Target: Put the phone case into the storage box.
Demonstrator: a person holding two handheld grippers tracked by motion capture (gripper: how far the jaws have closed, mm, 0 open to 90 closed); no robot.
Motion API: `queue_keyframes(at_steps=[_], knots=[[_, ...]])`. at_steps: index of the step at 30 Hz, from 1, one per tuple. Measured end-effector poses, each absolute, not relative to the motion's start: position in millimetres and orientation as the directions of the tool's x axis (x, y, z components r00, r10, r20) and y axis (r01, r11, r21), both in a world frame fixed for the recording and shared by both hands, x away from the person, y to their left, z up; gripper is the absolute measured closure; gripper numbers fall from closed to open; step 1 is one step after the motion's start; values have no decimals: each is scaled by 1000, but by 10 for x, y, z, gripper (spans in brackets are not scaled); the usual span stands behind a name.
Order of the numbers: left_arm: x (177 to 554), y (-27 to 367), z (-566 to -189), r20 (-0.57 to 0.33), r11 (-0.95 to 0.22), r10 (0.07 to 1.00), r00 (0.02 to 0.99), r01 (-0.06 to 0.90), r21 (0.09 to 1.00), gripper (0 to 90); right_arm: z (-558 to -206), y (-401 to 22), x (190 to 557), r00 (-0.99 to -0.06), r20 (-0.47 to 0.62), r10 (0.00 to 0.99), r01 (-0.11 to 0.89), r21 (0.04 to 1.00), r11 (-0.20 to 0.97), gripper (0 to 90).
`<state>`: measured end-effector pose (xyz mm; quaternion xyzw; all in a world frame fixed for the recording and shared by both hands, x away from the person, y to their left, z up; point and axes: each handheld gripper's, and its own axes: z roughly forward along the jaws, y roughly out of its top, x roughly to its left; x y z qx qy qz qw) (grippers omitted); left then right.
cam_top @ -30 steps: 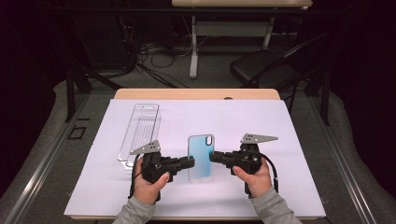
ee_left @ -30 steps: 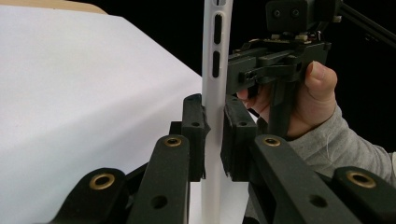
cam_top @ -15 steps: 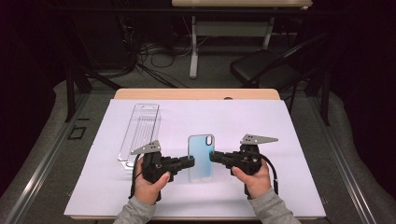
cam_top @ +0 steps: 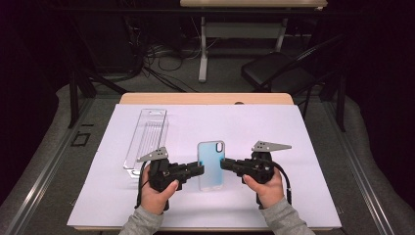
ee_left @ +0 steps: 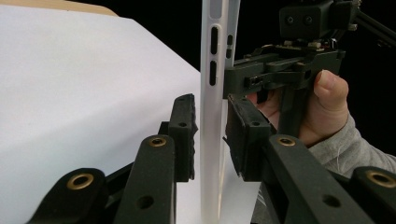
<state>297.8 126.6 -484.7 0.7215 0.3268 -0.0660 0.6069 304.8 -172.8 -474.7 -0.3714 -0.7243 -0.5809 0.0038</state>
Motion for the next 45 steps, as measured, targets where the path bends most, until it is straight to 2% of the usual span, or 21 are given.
queue_keyframes(at_steps=[17,21,29,35,45], knots=[[3002,1291,-4877,-450,-10,479,754,518,856,544,-4770,-1771,3055,-695,373,615,509,859,55,837],[3010,1286,-4886,-439,6,497,749,503,864,473,-4779,-1775,3053,-684,354,638,500,864,57,837],[3015,1282,-4888,-401,-2,555,729,483,876,426,-4784,-1773,3035,-672,307,674,468,882,65,837],[2998,1231,-4863,-339,-45,620,708,463,885,425,-4786,-1745,3011,-669,257,698,437,895,89,837],[2969,1136,-4791,-280,-73,663,695,432,899,438,-4791,-1742,2998,-659,229,717,418,904,95,836]])
